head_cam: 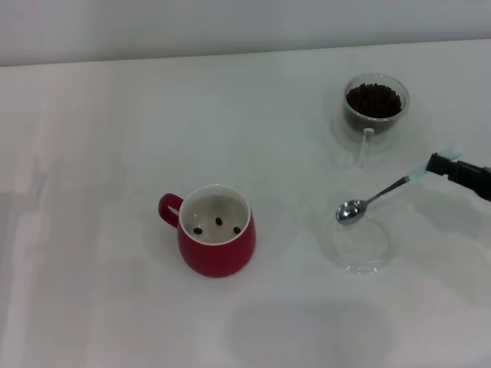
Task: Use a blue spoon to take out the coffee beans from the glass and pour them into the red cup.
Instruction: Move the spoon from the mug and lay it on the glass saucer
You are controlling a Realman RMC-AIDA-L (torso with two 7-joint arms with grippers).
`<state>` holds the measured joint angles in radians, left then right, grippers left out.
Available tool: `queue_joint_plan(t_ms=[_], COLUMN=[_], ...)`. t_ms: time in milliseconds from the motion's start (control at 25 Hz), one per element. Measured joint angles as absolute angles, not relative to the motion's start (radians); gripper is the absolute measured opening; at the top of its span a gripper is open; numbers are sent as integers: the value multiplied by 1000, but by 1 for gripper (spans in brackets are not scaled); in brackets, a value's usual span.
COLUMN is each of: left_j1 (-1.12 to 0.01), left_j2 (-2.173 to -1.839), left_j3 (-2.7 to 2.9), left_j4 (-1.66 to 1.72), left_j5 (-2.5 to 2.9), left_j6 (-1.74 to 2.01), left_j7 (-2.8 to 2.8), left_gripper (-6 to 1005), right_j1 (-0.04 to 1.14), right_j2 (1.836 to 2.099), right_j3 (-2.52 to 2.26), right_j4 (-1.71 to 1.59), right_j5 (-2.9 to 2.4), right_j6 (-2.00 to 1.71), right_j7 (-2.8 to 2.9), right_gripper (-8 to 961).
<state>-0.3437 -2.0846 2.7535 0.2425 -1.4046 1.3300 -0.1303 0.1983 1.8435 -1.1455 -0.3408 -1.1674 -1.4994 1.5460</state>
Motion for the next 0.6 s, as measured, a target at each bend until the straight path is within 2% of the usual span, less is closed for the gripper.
queue_joint_plan(t_ms=[600], left_j1=[-349], left_j2=[-2082], left_j3=[2752], left_j4=[241], left_j5=[-1411], left_j6=[1330], left_j7=[-130], left_gripper=[888], right_j1=[197], right_j2=[1839], right_j3=[-1142], right_j4=[-310], right_j5=[-1230], right_j6=[-1457], right_j7=[1548], right_gripper=[209])
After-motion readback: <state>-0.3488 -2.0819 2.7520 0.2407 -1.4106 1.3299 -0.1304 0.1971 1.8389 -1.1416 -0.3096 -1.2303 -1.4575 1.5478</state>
